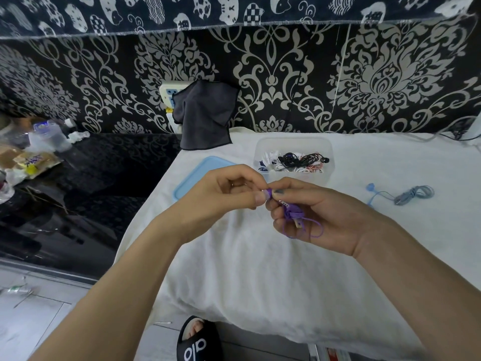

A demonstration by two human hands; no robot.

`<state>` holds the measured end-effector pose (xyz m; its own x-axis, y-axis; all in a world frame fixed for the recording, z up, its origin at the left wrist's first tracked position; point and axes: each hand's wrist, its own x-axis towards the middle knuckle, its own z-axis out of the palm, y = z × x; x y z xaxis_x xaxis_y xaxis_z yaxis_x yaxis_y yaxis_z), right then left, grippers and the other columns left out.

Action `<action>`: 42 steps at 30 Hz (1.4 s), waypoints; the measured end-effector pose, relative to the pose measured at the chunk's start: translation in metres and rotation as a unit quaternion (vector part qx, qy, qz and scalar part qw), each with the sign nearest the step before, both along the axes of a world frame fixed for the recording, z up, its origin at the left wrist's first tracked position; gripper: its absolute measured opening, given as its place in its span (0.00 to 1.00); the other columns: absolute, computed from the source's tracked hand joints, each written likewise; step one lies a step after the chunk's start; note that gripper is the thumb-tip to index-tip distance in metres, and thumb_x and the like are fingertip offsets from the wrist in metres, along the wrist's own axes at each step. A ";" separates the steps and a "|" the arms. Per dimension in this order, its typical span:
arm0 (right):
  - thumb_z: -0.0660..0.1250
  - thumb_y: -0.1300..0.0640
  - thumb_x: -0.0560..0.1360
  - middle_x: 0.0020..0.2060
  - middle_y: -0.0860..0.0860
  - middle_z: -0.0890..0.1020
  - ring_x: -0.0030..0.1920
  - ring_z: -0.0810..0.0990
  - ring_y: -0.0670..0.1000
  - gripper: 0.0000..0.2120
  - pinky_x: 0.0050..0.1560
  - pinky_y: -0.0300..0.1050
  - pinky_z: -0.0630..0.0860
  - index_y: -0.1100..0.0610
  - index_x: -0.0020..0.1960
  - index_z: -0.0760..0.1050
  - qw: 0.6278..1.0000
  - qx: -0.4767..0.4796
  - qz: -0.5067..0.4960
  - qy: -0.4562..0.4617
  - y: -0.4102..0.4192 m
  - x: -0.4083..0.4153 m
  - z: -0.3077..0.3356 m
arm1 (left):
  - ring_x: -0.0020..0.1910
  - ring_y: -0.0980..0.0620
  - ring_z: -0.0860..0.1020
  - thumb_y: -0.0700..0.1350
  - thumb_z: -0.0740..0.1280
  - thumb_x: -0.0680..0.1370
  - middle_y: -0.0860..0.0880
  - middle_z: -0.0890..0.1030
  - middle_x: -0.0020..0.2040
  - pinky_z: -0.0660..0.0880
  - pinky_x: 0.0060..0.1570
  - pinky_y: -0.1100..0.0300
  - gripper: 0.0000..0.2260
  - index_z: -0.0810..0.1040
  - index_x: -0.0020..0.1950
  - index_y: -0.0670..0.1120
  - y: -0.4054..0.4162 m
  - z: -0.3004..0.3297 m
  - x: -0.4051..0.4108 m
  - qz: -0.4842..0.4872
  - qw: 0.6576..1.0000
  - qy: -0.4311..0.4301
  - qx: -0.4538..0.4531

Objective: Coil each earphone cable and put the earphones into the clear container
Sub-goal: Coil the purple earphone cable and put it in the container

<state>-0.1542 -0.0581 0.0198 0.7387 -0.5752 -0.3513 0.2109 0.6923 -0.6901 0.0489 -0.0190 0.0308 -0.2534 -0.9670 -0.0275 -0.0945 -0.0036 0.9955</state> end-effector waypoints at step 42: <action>0.71 0.63 0.69 0.38 0.54 0.80 0.34 0.77 0.47 0.08 0.37 0.39 0.77 0.61 0.48 0.81 0.989 0.051 -0.120 -0.067 0.007 0.013 0.002 | 0.41 0.50 0.81 0.33 0.70 0.78 0.47 0.82 0.39 0.80 0.49 0.58 0.02 0.78 0.49 0.35 0.002 0.006 -0.021 0.117 0.987 -0.031 -0.110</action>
<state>-0.1414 -0.0514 0.0221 0.6290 -0.7063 -0.3247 0.4631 0.6760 -0.5733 0.0283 -0.0167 0.0372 -0.0277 -0.9830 0.1815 -0.1784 0.1835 0.9667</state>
